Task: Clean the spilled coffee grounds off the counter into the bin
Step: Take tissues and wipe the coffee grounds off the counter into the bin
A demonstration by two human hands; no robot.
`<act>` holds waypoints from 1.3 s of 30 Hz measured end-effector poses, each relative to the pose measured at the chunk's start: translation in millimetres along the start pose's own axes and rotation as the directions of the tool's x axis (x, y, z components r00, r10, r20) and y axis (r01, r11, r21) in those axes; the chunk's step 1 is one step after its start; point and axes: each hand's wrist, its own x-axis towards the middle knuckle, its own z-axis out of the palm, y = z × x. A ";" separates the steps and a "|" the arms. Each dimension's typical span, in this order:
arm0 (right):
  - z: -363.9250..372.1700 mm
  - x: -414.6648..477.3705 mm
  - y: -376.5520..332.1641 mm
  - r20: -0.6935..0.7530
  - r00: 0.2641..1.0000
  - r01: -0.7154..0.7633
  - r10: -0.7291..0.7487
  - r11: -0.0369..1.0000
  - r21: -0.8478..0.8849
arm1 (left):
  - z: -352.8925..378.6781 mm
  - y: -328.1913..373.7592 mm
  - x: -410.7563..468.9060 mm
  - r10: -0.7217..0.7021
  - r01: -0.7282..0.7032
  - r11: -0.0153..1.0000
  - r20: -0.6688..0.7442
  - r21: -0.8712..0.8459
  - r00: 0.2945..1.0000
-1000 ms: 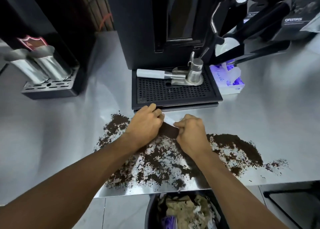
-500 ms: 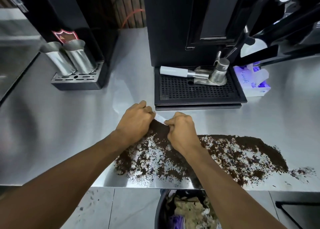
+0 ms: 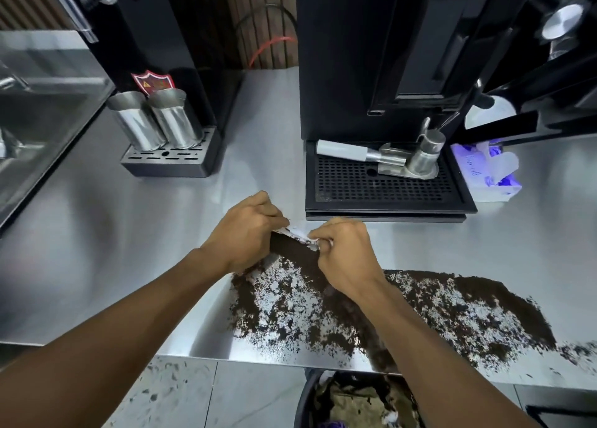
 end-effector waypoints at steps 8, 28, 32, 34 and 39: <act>6.3 65.2 -35.6 0.219 0.951 0.263 -0.216 0.940 -0.218 | -12.6 -45.1 -14.9 -0.190 0.186 0.981 -0.058 -0.060 0.980; 7.8 41.7 -9.9 0.493 0.788 0.605 -0.369 0.613 -0.508 | 17.0 26.2 -59.4 -0.283 0.298 0.945 0.118 -0.138 0.952; -5.3 19.3 4.3 0.540 0.745 0.646 -0.392 0.626 -0.436 | 18.2 48.7 -68.8 -0.237 0.274 0.944 0.198 -0.183 0.951; -9.4 23.7 -3.1 0.526 0.757 0.613 -0.388 0.701 -0.366 | 7.8 46.0 -69.7 -0.284 0.310 0.923 0.138 -0.227 0.949; 18.4 48.2 -31.4 0.475 0.789 0.543 -0.389 0.804 -0.242 | -19.6 20.9 -82.9 -0.422 0.418 0.882 0.029 -0.218 0.906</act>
